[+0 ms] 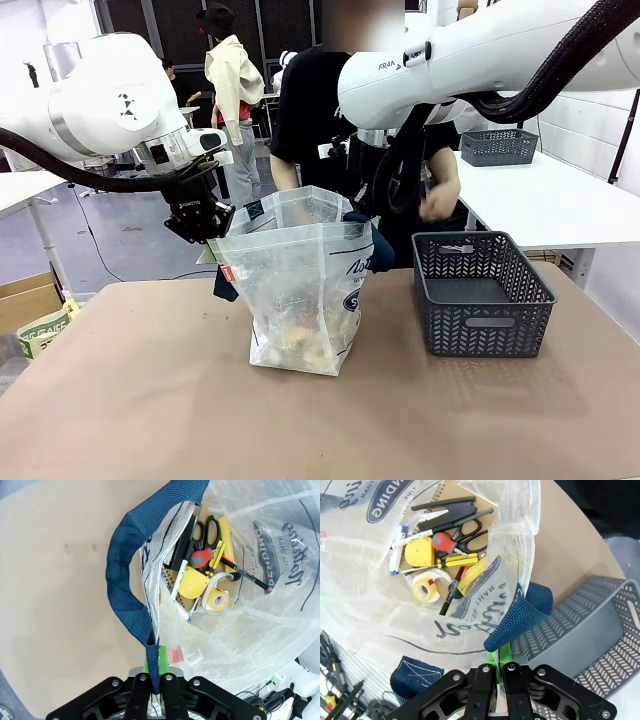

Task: Transfer purchased items from the store into the shopping bag.
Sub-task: Move the Reusable shopping bag to the right side of the table.

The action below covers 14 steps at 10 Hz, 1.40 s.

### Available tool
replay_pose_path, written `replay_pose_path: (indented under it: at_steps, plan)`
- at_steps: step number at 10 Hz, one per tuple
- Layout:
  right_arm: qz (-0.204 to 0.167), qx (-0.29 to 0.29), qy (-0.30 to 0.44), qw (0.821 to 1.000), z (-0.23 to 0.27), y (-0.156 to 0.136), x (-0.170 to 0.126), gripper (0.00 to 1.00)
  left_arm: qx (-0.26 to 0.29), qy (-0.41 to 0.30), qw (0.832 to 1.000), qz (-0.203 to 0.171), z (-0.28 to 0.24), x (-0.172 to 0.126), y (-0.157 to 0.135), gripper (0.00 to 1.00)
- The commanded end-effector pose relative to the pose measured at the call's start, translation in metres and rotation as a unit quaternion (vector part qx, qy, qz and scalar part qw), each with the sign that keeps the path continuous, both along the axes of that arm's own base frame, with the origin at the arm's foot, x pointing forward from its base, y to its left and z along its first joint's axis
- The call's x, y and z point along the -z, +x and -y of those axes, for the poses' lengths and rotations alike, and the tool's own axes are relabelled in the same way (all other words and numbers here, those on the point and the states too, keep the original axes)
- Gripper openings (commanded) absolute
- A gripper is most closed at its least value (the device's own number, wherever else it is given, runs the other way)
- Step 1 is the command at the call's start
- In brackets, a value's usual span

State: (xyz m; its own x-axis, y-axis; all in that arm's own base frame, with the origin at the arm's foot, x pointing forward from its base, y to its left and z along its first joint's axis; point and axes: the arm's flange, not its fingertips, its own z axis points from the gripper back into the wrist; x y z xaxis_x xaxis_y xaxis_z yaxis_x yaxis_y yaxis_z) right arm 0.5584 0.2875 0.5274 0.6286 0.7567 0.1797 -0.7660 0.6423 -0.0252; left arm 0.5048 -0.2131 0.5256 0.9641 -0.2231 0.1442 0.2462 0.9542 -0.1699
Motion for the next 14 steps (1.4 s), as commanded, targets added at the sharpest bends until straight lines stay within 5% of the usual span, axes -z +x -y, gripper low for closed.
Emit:
replay_pose_path:
  at_steps: [1,14]
  plan:
    - [-0.001,0.001,-0.002,1.0,0.0018,0.0003,0.0023,0.0,-0.002,0.0,1.0,0.0,-0.0013,0.0001,0.0005,0.0]
    - [-0.001,0.001,-0.002,1.0,0.0018,0.0003,0.0023,0.0,-0.002,0.0,1.0,0.0,-0.0013,0.0001,0.0005,0.0]
